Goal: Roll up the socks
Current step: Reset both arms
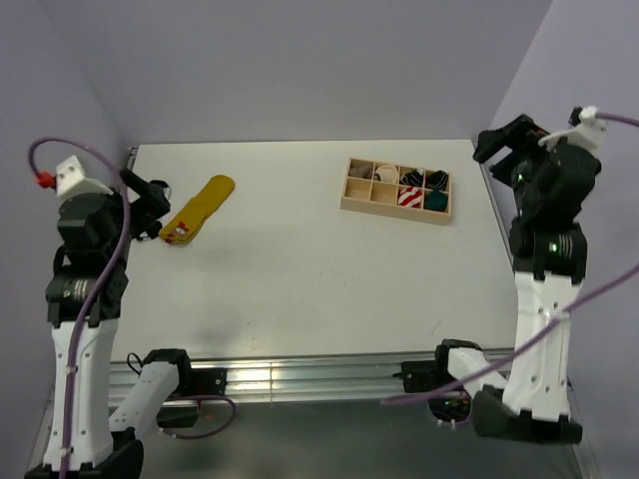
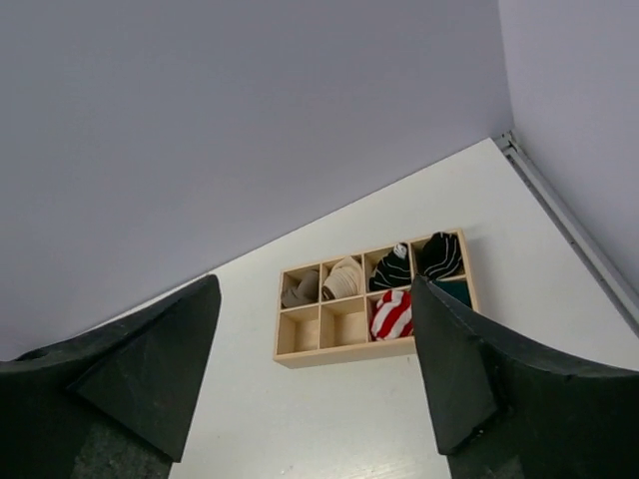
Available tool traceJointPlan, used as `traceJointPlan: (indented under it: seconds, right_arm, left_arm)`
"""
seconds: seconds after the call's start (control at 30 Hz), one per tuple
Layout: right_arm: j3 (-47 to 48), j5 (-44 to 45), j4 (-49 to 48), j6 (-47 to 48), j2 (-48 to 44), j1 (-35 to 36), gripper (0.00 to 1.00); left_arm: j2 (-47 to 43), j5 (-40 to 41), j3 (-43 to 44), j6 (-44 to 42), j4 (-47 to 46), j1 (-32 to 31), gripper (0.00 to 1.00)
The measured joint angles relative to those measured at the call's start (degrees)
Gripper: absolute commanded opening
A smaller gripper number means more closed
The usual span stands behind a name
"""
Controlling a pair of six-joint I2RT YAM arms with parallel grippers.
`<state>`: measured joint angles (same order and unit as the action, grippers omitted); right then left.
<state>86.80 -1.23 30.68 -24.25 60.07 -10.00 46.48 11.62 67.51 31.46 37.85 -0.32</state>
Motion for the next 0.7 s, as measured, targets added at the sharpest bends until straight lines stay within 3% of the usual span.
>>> traceJointPlan:
  seconds: [0.13,0.33,0.7]
  right_arm:
    - [-6.6,-0.3,0.5,1.5,-13.2,0.0,0.90]
    - [-7.9,-1.2,1.1,2.7,-27.3,0.0,0.90]
    - [-13.4,4.3,4.2,5.9,-38.1,10.0,0.89]
  left_arm:
    - [-4.5,1.2,8.1,-0.9,4.3,0.0,0.99]
    - [-10.9,3.5,17.0,-2.1,10.0,-0.9,0.99]
    - [-22.2,12.0,21.0,-2.9,17.3,-4.3,0.99]
